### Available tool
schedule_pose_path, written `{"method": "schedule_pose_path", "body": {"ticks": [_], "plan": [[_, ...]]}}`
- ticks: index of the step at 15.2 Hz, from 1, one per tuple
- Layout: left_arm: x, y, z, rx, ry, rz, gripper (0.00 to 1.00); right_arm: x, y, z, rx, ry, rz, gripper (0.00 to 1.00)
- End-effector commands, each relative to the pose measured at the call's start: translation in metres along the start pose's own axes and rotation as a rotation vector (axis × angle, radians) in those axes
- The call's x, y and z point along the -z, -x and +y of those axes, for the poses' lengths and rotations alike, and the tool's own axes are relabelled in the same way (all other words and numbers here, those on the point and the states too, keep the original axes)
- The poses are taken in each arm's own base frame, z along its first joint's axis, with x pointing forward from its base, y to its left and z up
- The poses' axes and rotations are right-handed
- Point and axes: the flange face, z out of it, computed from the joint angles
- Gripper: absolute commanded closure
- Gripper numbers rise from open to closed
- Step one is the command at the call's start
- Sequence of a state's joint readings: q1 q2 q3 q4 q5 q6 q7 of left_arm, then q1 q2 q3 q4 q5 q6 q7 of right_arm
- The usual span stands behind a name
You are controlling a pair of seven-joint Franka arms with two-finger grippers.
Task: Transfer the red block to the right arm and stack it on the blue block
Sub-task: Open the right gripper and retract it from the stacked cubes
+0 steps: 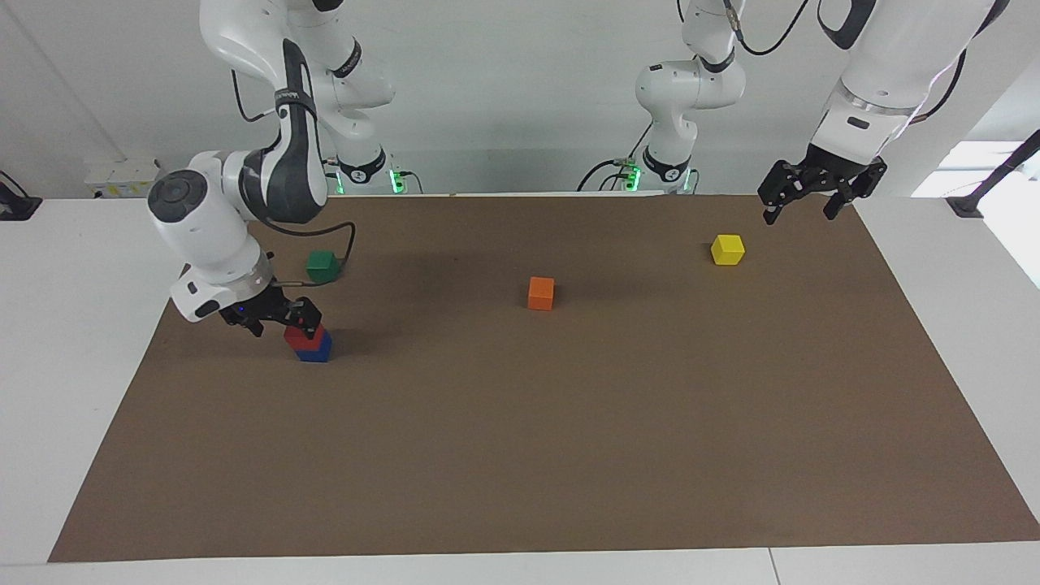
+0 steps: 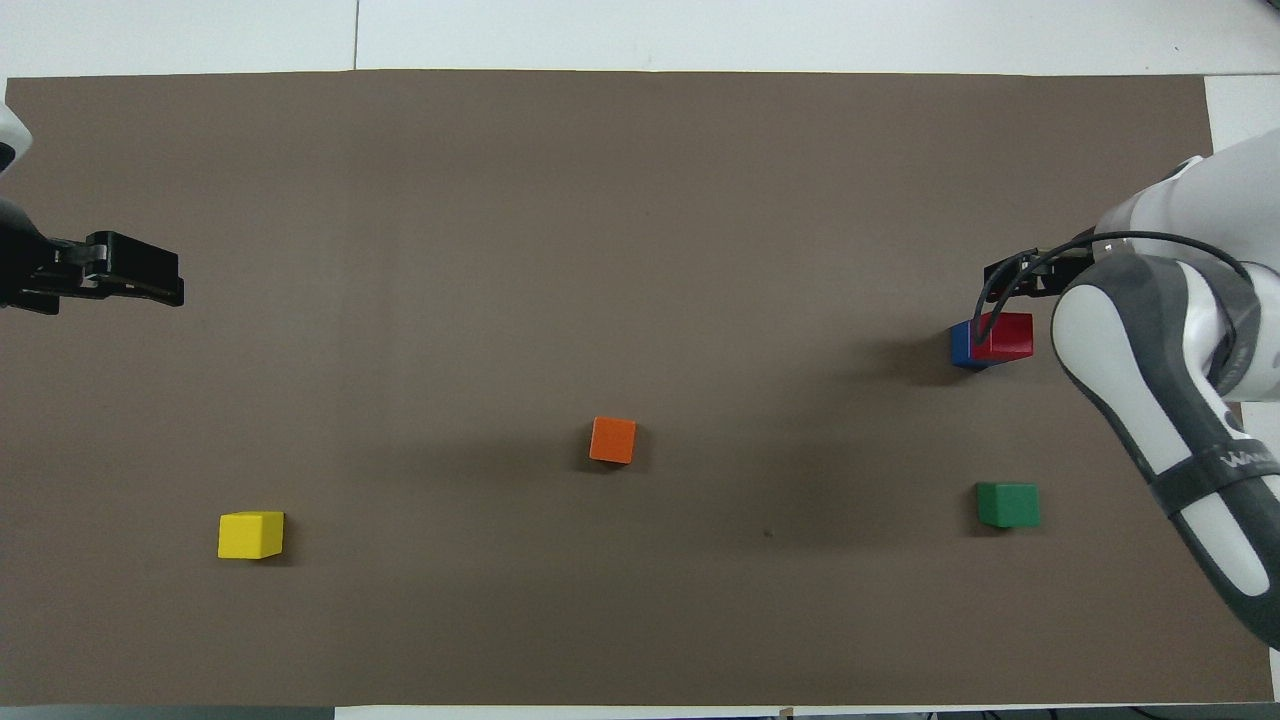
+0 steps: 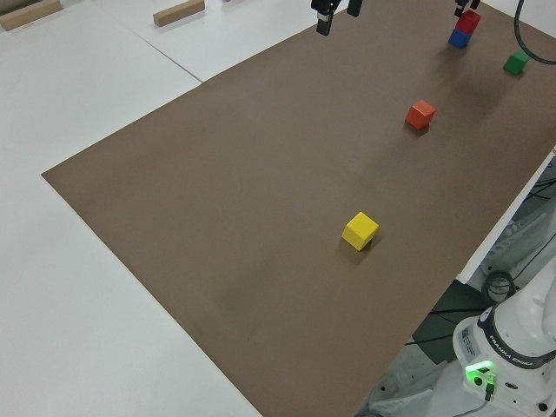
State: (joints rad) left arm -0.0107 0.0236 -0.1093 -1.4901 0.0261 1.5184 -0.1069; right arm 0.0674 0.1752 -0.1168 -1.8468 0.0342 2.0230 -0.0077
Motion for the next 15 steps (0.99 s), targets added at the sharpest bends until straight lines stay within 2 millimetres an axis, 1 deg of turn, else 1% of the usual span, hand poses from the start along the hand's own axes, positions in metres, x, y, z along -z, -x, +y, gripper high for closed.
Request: {"method": "schedule_pose_path", "body": {"ticks": [1,2,4,5,6,7,9,11,15], "plan": [[0.002,0.004,0.001,-0.014,0.012,0.013,0.0,0.065,0.004,0.009,0.108,-0.013,0.071,0.0],[0.003,0.004,0.001,-0.014,0.012,0.013,0.0,0.09,0.008,0.011,0.133,-0.009,0.113,0.0],[0.003,0.004,0.001,-0.012,0.012,0.013,0.0,0.122,0.018,0.013,0.166,-0.011,0.124,0.0],[0.003,0.004,0.001,-0.014,0.012,0.014,0.0,0.136,0.022,0.016,0.165,-0.016,0.11,0.0],[0.002,0.004,0.001,-0.014,0.012,0.013,0.0,0.149,0.026,0.024,0.151,-0.026,0.084,0.0],[0.004,0.004,0.0,-0.014,0.012,0.016,0.0,0.161,0.03,0.026,0.149,-0.029,0.062,0.0],[0.002,0.004,0.001,-0.014,0.012,0.013,0.0,0.184,0.044,0.027,0.15,-0.038,0.006,0.0],[0.003,0.004,0.0,-0.014,0.012,0.014,0.0,0.203,0.064,0.03,0.143,-0.042,-0.011,0.0],[0.003,0.004,0.0,-0.014,0.012,0.014,0.0,0.226,0.095,0.033,0.144,-0.046,-0.058,0.0]]}}
